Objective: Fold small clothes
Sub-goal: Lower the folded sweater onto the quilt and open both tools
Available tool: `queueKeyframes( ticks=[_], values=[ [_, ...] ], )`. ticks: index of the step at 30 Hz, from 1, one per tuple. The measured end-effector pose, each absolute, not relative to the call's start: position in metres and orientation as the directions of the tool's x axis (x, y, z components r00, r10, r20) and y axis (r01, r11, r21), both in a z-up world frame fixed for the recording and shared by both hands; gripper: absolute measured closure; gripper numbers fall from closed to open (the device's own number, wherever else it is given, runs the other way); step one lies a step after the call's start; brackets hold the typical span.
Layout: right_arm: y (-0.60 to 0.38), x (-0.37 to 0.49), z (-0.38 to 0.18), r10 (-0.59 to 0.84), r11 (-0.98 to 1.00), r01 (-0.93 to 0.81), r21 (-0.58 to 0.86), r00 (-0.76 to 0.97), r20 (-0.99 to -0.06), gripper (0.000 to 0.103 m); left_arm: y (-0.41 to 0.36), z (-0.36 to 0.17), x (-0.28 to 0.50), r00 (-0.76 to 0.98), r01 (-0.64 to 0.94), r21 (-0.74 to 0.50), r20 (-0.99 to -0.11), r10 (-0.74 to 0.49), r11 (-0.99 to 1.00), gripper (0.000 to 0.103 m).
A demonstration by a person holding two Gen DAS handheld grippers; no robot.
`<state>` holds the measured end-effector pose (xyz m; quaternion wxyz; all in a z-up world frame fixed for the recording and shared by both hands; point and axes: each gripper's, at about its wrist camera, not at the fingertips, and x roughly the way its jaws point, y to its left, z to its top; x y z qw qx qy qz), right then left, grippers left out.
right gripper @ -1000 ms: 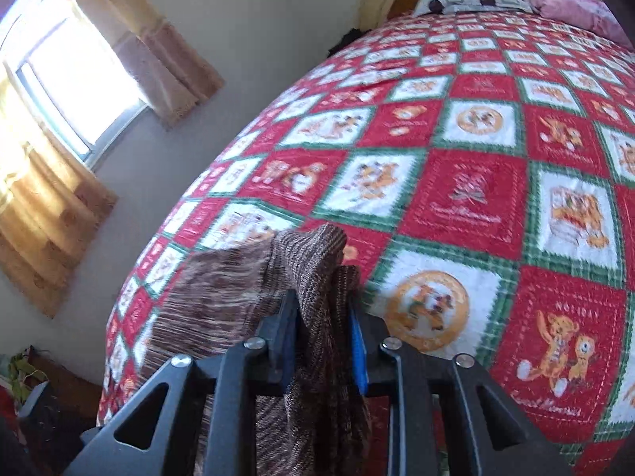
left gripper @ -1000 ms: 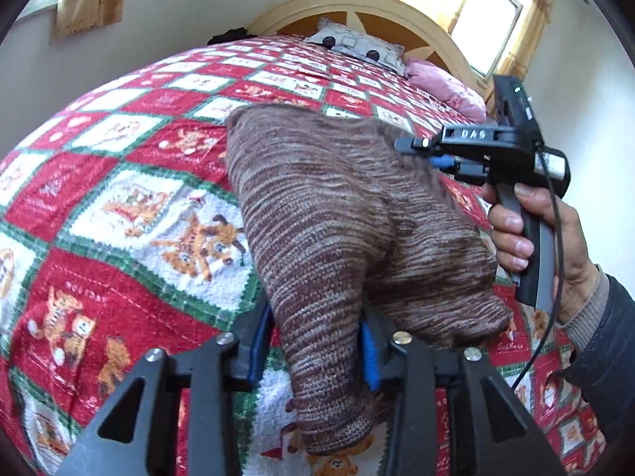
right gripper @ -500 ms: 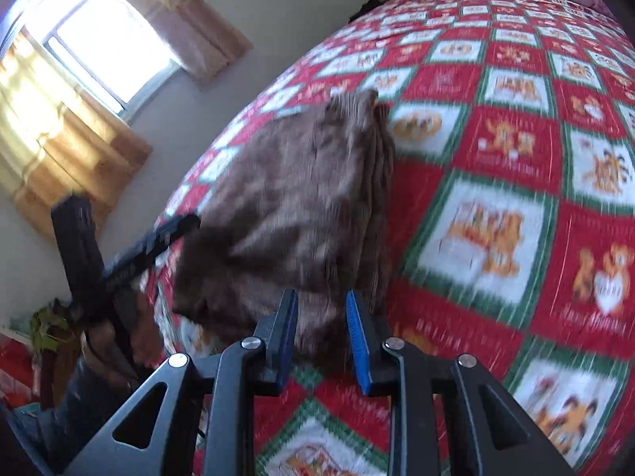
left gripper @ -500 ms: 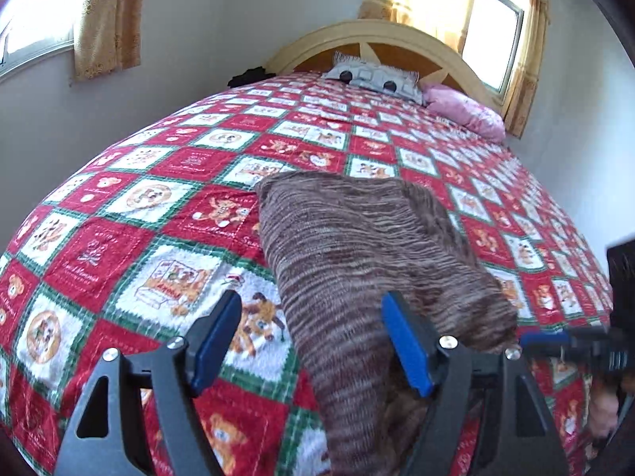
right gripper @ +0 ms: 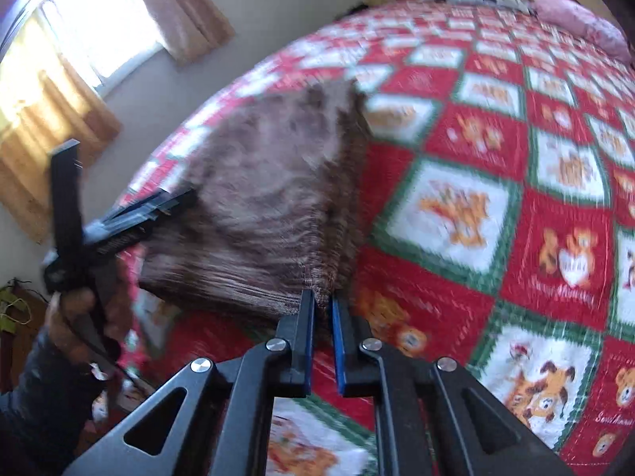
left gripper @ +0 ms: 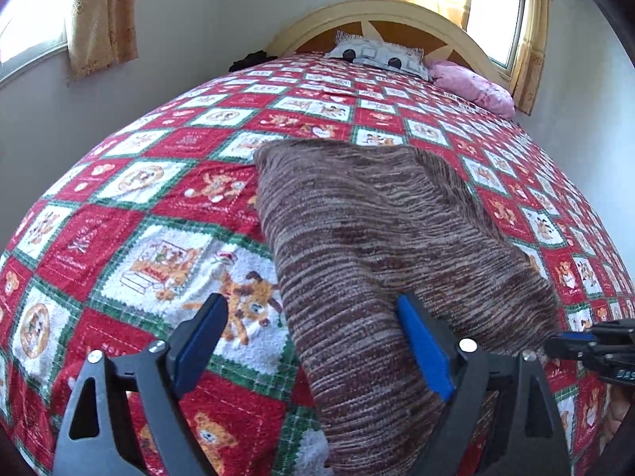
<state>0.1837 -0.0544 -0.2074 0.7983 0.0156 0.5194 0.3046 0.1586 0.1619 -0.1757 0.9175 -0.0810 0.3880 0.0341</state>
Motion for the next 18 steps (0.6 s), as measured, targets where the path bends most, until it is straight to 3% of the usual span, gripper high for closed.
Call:
queueKeyframes(
  ticks=[5, 10, 14, 18],
  values=[
    [-0.052, 0.179, -0.193, 0.480, 0.822, -0.484, 0.301, 0.305, -0.823, 0.096, 0.161, -0.179, 0.159, 0.696, -0.130, -0.123, -0.718, 0.002, 0.984, 0.010],
    [-0.034, 0.179, -0.144, 0.473, 0.826, -0.525, 0.205, 0.446, -0.760, 0.094, 0.161, -0.179, 0.160, 0.697, -0.127, -0.129, -0.717, -0.004, 0.983, 0.010],
    [0.001, 0.191, -0.135, 0.548, 0.766, -0.595, 0.244, 0.406, -0.731, 0.093, 0.161, -0.179, 0.160, 0.696, -0.127, -0.133, -0.718, -0.007, 0.983, 0.010],
    [0.024, 0.205, -0.163, 0.519, 0.766, -0.595, 0.244, 0.348, -0.781, 0.093, 0.162, -0.181, 0.161, 0.694, -0.121, -0.145, -0.719, -0.021, 0.982, 0.010]
  ],
)
